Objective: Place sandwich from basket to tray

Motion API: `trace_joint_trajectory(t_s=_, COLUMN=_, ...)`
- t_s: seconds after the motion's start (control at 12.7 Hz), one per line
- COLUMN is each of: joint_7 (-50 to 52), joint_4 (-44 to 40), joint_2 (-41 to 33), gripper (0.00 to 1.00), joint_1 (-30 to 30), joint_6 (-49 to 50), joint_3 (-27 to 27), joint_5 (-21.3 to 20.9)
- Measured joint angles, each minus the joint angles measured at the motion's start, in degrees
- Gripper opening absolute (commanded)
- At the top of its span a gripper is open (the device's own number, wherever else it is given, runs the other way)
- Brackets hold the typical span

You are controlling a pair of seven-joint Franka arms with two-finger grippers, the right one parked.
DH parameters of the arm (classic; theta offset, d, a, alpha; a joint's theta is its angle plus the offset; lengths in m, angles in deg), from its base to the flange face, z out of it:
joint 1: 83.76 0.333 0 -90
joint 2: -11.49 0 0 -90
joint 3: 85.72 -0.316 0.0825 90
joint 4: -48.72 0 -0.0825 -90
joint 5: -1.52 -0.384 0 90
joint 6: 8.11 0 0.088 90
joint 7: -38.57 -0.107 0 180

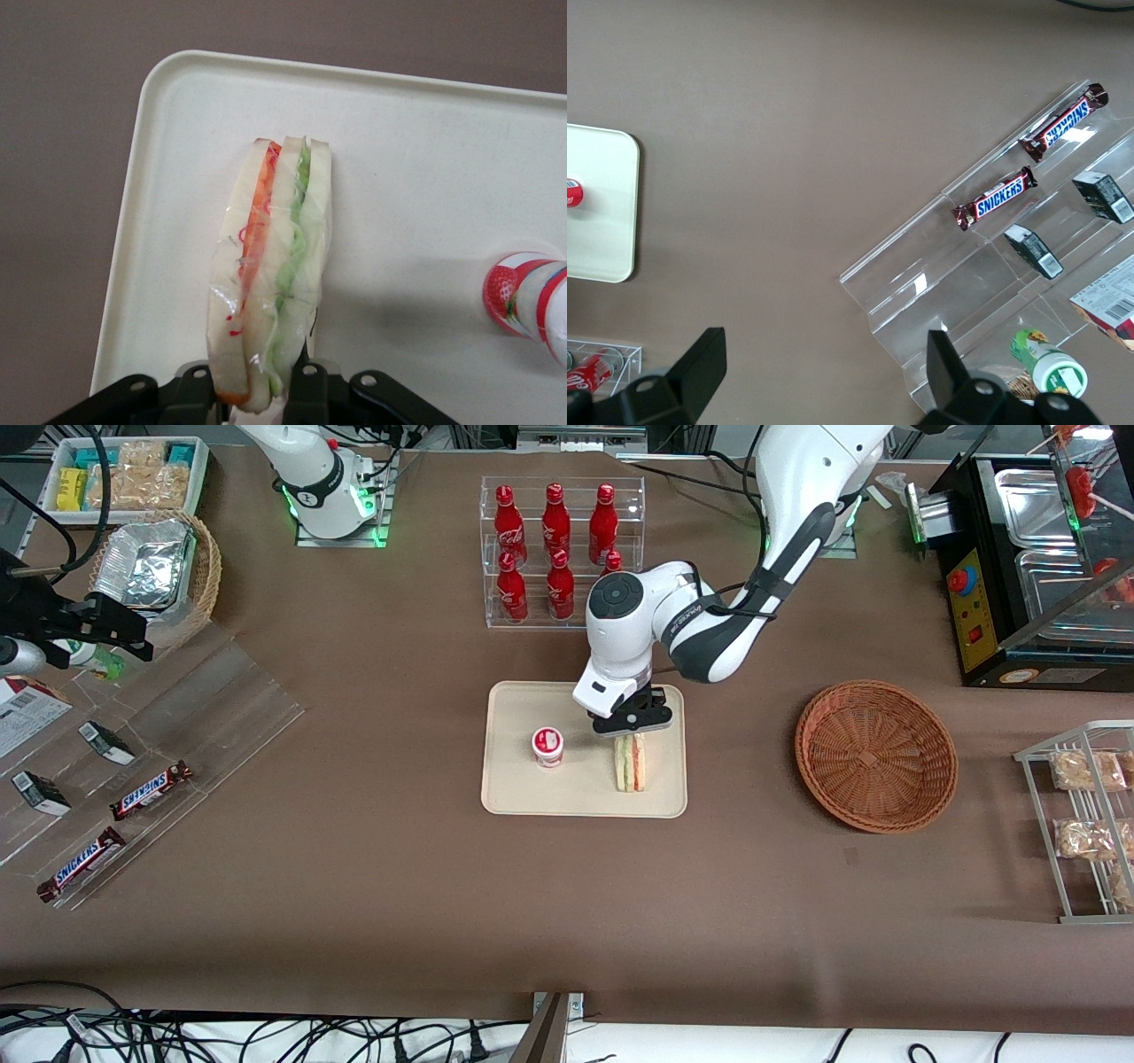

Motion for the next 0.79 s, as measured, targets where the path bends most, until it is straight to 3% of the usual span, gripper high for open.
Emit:
trace_joint_trajectory(t_s=0.08, joint_7=0.0, joint_4=0.0, joint_2=0.08, gripper=0.79, joint_1=0.0, joint_6=-0.05, joint_3=0.0, joint_5=0.0)
trace_joint_trajectory(t_s=0.16, joint_7=0.02, joint_4=0.0, joint_2=0.12, gripper=0.94, joint_1=0.0, joint_6=-0.09, joint_3=0.0, joint_5=0.0)
trace_joint_trajectory(t_s=0.24, joint_7=0.03, joint_4=0.0, joint_2=0.12, gripper=1.0, joint_1=0.0, joint_6=-0.12, joint_3=0.0, joint_5=0.0)
trace_joint_trajectory(t_s=0.79, joint_7=1.08, joint_4=-1.94, joint_2=-3.35, gripper=1.0, joint_1=0.32, joint_6=-0.42, joint_3=0.13, joint_5=0.81)
